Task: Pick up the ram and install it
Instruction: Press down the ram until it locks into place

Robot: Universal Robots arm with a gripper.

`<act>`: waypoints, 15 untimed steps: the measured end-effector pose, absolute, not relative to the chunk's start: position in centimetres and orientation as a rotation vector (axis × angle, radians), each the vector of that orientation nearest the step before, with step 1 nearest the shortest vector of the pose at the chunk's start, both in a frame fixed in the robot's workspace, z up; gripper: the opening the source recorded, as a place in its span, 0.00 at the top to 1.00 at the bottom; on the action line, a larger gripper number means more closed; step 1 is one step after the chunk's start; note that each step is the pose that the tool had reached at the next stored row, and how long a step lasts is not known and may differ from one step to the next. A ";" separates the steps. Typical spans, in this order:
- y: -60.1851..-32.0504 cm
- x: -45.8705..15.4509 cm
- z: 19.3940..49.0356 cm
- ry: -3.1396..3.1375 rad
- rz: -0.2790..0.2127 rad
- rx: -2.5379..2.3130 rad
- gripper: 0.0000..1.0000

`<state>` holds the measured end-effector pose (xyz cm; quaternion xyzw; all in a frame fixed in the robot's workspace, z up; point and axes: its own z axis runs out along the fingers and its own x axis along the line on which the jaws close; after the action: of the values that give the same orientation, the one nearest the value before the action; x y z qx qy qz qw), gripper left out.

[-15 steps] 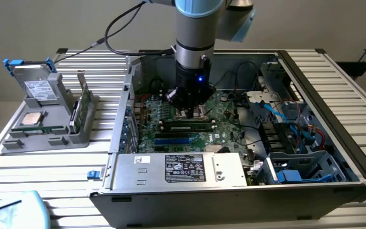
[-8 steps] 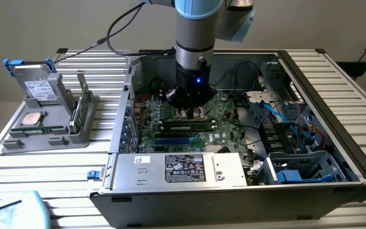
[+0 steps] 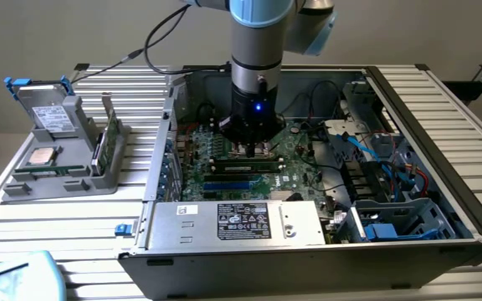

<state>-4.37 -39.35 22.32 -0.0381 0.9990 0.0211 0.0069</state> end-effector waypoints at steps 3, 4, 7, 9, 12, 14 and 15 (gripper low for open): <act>-39.3 -4.4 22.4 3.126 0.066 -0.052 0.90; -39.3 -4.4 22.4 3.126 0.066 -0.031 0.90; -39.3 -4.4 23.1 3.125 0.065 0.014 0.90; -39.4 -4.4 23.8 3.125 0.066 0.025 0.90; -39.8 -4.4 24.6 3.128 0.068 0.030 0.90; -40.3 -4.4 24.8 3.131 0.068 0.031 0.90; -40.6 -4.4 24.8 3.131 0.069 0.031 0.90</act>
<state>-4.38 -40.61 24.80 0.0098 0.9997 0.0219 0.0047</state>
